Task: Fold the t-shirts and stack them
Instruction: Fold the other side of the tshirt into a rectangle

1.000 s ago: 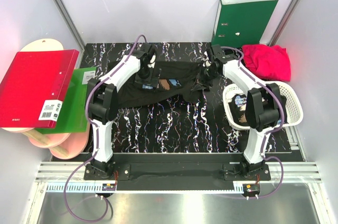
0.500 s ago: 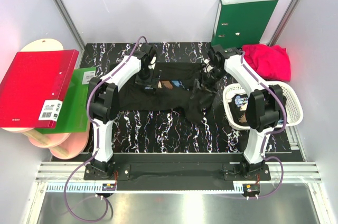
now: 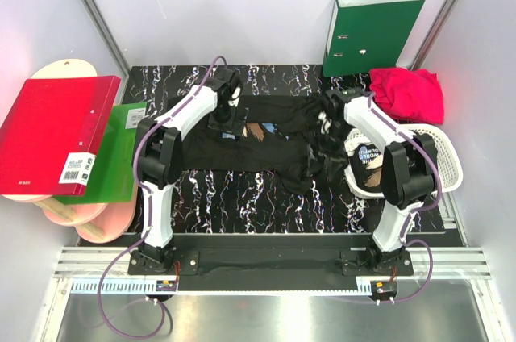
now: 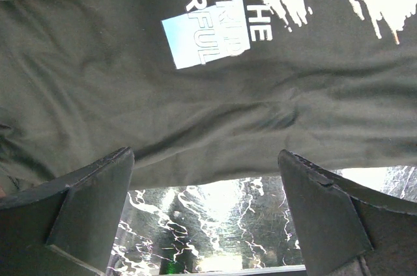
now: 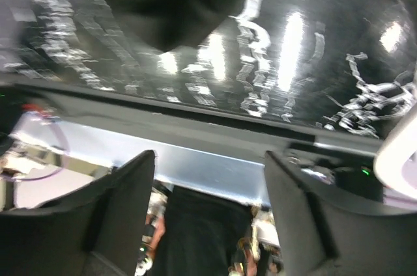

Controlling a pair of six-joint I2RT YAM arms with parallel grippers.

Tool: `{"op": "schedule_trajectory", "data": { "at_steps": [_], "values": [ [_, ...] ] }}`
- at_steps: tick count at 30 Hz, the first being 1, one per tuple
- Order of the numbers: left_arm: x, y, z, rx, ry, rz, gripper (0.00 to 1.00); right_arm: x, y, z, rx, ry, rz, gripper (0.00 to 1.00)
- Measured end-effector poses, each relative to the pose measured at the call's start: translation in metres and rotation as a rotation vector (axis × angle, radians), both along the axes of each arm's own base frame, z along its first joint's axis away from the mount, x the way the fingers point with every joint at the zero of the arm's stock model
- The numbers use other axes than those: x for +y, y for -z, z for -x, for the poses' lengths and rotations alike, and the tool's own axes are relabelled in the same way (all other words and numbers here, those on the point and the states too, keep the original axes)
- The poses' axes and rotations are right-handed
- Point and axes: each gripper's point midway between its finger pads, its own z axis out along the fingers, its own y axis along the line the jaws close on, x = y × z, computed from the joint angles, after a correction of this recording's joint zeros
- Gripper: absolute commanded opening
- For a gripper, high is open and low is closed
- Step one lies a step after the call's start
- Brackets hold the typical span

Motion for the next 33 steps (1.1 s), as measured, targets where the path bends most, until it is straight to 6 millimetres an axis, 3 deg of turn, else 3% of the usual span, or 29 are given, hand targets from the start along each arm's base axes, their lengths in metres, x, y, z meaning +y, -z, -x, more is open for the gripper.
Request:
{"op": "schedule_trajectory", "data": {
  "at_steps": [3, 6, 14, 18, 28, 33],
  "values": [
    [-0.001, 0.002, 0.001, 0.004, 0.003, -0.002, 0.99, -0.014, 0.023, 0.017, 0.055, -0.01, 0.07, 0.62],
    [-0.002, 0.002, 0.001, 0.005, 0.006, -0.002, 0.99, -0.022, 0.039, 0.02, 0.055, -0.015, 0.112, 0.63],
    [-0.003, 0.002, 0.001, 0.005, 0.008, -0.003, 0.99, -0.021, 0.075, -0.02, -0.081, -0.019, 0.159, 0.65],
    [-0.002, 0.003, 0.002, 0.008, 0.008, -0.004, 0.99, -0.023, 0.107, -0.031, -0.069, -0.013, 0.198, 0.65],
    [-0.001, 0.006, 0.006, 0.021, 0.008, -0.01, 0.99, -0.019, 0.108, -0.037, -0.059, 0.008, 0.197, 0.66],
    [-0.001, 0.006, 0.006, 0.022, 0.008, -0.01, 0.99, -0.007, 0.105, -0.059, -0.138, 0.02, 0.143, 0.65]
  ]
}}
